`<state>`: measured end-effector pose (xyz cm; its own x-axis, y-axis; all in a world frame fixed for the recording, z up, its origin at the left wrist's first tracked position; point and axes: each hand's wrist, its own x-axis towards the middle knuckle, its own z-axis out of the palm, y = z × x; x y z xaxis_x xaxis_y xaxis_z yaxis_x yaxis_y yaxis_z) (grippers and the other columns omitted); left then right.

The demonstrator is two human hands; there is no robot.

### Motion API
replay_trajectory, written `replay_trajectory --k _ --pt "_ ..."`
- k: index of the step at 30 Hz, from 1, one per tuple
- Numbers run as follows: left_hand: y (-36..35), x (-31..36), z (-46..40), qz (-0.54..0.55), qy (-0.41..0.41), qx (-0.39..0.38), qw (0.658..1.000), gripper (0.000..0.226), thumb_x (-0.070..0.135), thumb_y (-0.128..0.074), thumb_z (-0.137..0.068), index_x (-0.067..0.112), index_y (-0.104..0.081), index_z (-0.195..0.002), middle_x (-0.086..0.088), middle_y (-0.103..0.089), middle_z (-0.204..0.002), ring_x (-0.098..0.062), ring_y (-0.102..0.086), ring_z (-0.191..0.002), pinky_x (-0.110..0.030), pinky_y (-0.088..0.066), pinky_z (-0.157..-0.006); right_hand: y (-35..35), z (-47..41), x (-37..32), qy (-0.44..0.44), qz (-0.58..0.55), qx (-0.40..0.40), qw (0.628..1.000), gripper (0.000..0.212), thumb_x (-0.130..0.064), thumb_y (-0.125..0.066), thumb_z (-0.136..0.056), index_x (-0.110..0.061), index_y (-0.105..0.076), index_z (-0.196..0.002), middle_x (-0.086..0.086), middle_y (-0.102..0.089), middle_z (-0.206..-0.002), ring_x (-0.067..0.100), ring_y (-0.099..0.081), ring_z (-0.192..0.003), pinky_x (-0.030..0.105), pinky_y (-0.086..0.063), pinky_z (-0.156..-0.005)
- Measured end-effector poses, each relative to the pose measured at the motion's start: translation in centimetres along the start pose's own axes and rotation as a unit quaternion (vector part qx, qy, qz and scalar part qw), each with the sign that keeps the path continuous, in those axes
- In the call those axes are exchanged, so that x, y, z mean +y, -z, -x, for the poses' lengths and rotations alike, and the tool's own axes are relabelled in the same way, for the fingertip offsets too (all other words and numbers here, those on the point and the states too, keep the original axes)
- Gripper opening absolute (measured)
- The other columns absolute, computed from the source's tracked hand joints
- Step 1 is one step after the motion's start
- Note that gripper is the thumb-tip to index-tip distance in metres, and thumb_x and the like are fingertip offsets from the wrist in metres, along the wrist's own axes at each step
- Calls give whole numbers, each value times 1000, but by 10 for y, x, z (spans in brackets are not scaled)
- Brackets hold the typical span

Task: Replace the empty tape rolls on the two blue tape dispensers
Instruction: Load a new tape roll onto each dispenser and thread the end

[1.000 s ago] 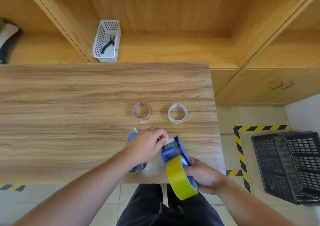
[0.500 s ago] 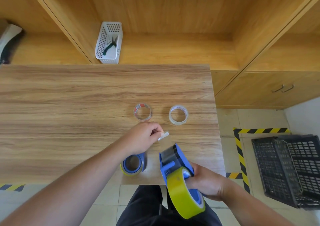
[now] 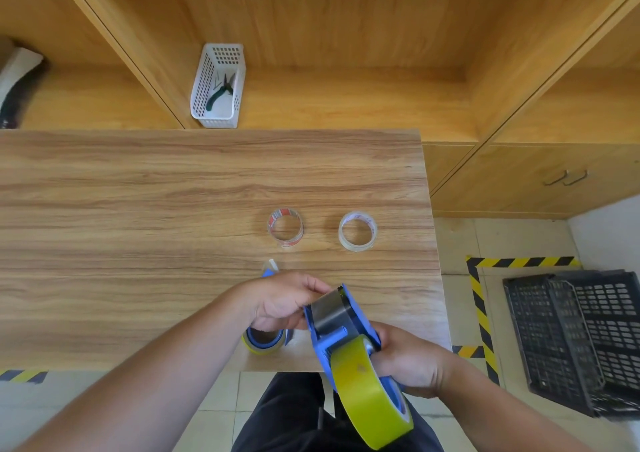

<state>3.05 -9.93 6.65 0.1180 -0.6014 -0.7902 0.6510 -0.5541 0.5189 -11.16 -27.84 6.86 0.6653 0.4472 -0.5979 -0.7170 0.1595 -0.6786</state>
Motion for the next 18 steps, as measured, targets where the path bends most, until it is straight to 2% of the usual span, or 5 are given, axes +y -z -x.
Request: replay_trajectory --k 3,9,14,16,18 --pt "4 -4 3 68 -8 -57 996 14 8 -70 -91 15 -82 -93 -5 -78 -92 -17 -74 -88 -30 -58 -84 -2 -1 -3 3 -22 -10 1000 34 12 -62 -87 -11 -70 -111 0 -76 -96 16 -72 -88 29 -56 -77" --pt "-2 -15 5 150 -56 -114 981 28 3 -55 -94 21 -76 -93 -2 -73 -92 -17 -70 -86 -29 -57 -78 -5 -1 -4 -2 -46 -4 999 28 8 -63 -86 -11 -71 -105 -3 -76 -87 11 -71 -79 25 -56 -70" --pt "-8 -28 -2 200 -71 -107 971 22 8 -64 -90 15 -76 -106 -10 -74 -105 -22 -72 -97 -33 -57 -88 -5 -3 5 -2 -74 -8 997 24 4 -66 -88 2 -65 -112 9 -71 -88 23 -68 -76 41 -54 -76" --pt "-10 -30 -6 205 -67 -100 971 16 14 -67 -88 19 -79 -98 -2 -75 -92 -14 -69 -82 -28 -48 -79 -5 -3 7 1 -86 -2 996 22 0 -68 -87 -1 -66 -109 10 -68 -88 25 -65 -76 47 -48 -80" --pt "-11 -31 -7 216 -61 -80 971 11 21 -69 -84 20 -75 -93 3 -68 -82 -9 -58 -69 -29 -29 -69 -3 -3 8 10 -100 0 995 21 0 -66 -89 -6 -67 -109 7 -69 -89 23 -65 -76 47 -46 -80"
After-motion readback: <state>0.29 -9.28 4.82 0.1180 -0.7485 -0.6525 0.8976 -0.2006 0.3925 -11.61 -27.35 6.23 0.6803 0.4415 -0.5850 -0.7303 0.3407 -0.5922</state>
